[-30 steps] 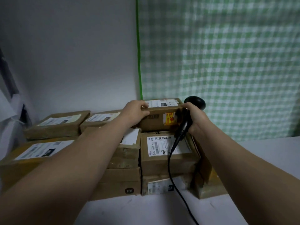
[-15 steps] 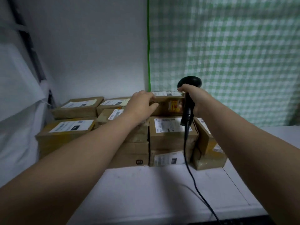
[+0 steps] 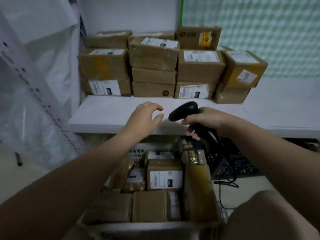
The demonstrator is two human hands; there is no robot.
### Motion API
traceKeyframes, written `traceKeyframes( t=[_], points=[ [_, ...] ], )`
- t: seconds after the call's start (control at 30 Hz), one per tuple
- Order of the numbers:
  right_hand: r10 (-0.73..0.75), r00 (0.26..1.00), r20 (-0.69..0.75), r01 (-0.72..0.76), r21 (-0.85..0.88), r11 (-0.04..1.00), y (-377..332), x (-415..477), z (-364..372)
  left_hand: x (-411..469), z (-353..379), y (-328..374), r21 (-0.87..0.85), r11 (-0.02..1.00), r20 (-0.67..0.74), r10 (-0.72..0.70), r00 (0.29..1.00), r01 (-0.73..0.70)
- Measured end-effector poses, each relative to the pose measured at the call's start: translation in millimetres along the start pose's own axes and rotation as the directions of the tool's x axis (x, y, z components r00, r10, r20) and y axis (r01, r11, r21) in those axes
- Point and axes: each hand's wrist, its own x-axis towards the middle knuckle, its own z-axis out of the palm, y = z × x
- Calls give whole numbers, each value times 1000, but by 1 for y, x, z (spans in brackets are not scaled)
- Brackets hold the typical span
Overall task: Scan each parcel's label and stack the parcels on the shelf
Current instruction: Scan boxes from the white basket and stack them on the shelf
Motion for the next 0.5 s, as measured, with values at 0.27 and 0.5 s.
traceKeyframes(
  t=[0.27, 0.5],
  points=[
    [-91, 992, -82, 69, -235, 970, 108, 8, 40, -91, 74, -26, -39, 980, 188, -187, 964, 197],
    [-113, 990, -87, 82, -303, 950, 138, 15, 53, -122, 130, -48, 53, 932, 379, -350, 857, 357]
  ],
)
